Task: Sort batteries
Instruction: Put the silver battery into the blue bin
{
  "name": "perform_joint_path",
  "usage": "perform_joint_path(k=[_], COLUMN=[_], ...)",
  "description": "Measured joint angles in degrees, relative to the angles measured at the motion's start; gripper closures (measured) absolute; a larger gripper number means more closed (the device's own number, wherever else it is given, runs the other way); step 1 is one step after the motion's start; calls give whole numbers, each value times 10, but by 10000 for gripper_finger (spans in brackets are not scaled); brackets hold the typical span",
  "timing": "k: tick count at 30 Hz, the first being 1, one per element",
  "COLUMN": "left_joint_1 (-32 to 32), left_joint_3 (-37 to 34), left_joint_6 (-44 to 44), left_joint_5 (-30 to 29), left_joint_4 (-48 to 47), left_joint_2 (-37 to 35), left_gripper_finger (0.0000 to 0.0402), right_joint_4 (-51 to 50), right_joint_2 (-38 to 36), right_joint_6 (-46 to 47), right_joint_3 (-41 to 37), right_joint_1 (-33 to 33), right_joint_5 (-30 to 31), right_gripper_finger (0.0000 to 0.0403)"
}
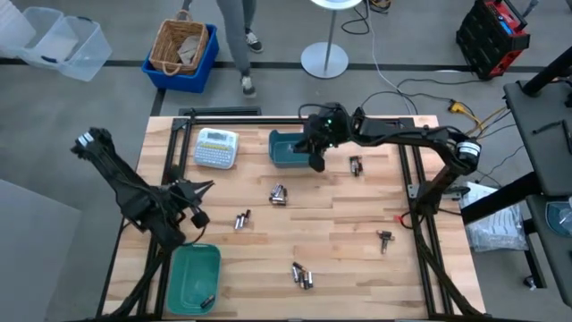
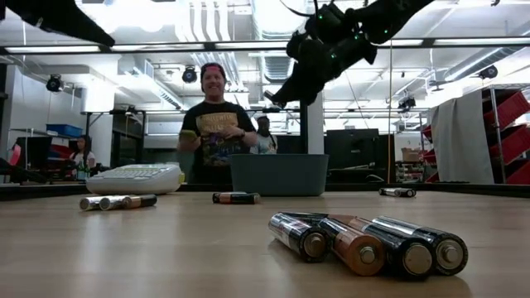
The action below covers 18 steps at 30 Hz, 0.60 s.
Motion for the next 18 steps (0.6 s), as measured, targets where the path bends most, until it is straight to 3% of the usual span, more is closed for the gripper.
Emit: perform_joint_path(k=[7,18], left_joint_1=[0,0], left_joint_3=[-19,-25], left_joint_6=[25,54], left_joint_5=[-11,-16], left_joint_4=[16,13], left_joint_2=[-59,-110], left_gripper_finger=[402,402], right_joint_4=[31,126], right_joint_2=[-1,-1], right_joint_6=[-12,-24], right_joint_3=[0,1], right_joint_1=[-9,-21], right_joint_5=[-7,-155], right_gripper_finger=[369,369])
